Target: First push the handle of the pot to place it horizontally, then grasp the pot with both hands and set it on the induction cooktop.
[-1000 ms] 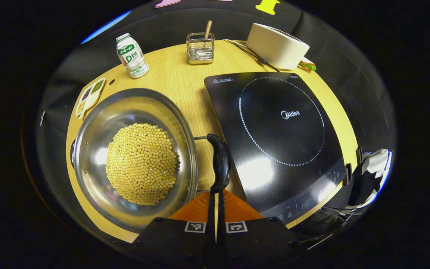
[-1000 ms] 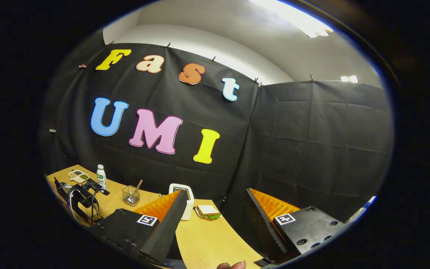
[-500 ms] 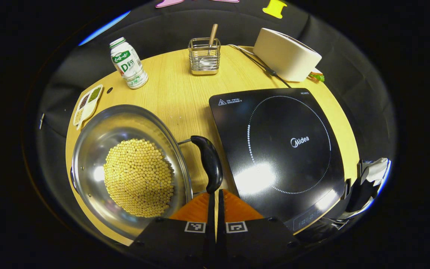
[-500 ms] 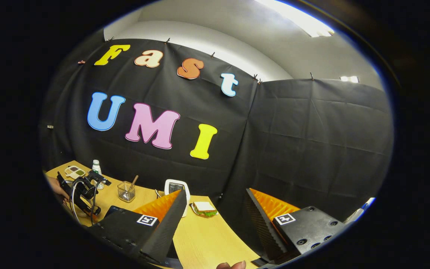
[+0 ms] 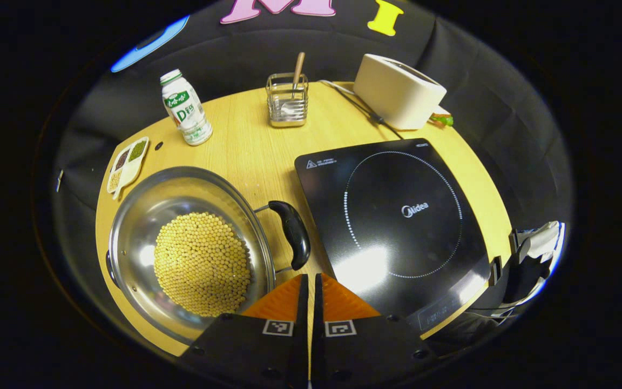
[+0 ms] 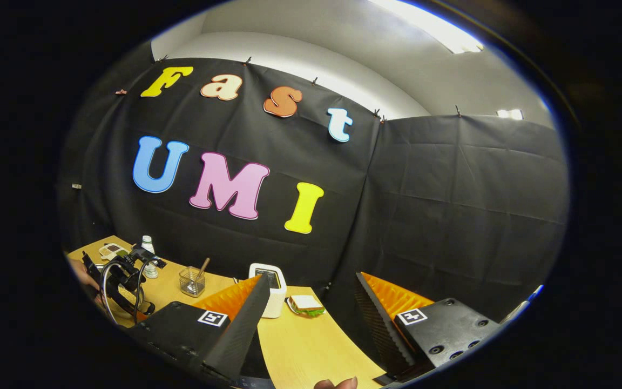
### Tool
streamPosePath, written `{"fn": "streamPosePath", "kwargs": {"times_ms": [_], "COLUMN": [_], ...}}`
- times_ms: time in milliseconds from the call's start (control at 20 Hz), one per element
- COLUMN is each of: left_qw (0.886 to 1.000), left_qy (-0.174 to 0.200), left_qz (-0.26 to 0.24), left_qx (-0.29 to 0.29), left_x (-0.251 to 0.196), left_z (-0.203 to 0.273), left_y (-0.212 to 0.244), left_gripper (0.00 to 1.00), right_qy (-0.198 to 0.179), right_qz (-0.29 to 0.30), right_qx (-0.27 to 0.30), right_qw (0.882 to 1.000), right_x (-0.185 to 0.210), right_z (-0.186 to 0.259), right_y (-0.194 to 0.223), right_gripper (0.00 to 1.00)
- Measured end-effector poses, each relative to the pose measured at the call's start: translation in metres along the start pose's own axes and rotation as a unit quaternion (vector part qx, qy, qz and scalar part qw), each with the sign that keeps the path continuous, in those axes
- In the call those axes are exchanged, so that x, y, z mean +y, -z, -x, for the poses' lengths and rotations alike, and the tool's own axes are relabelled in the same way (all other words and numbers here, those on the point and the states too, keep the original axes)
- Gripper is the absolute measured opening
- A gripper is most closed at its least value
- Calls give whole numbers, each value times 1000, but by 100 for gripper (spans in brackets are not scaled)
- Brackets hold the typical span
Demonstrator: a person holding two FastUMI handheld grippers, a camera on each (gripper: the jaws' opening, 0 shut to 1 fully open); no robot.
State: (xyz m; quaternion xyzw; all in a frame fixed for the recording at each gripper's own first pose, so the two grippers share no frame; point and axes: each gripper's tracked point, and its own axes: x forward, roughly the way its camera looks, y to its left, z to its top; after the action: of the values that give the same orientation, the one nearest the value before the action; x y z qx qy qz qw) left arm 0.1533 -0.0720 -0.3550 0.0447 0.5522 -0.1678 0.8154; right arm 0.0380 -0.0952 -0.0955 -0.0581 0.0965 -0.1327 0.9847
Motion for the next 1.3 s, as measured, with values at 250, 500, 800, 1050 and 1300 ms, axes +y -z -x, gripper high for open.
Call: {"fn": "streamPosePath", "kwargs": {"times_ms": [250, 500, 800, 1050, 1300], "left_qw": [995, 982, 969, 961, 961], "left_qy": [-14, -49, -114, -151, -161], "left_qz": [-20, 14, 40, 79, 74], "left_qx": [-96, -183, -213, -220, -213], "left_x": [18, 74, 169, 241, 290], "left_z": [55, 115, 142, 135, 108], "left_y": [-6, -2, 26, 45, 45], "left_gripper": [60, 98, 98, 98, 98], "right_qy": [-64, -161, -253, -301, -327], "right_qz": [-20, -36, -49, -55, -64], "right_qx": [16, 58, 115, 175, 257], "right_qw": [998, 985, 959, 936, 907], "right_x": [57, 138, 228, 295, 345], "right_z": [-1, 4, 3, -5, -11], "right_y": [6, 21, 45, 81, 133], "right_gripper": [98, 98, 98, 98, 98]}}
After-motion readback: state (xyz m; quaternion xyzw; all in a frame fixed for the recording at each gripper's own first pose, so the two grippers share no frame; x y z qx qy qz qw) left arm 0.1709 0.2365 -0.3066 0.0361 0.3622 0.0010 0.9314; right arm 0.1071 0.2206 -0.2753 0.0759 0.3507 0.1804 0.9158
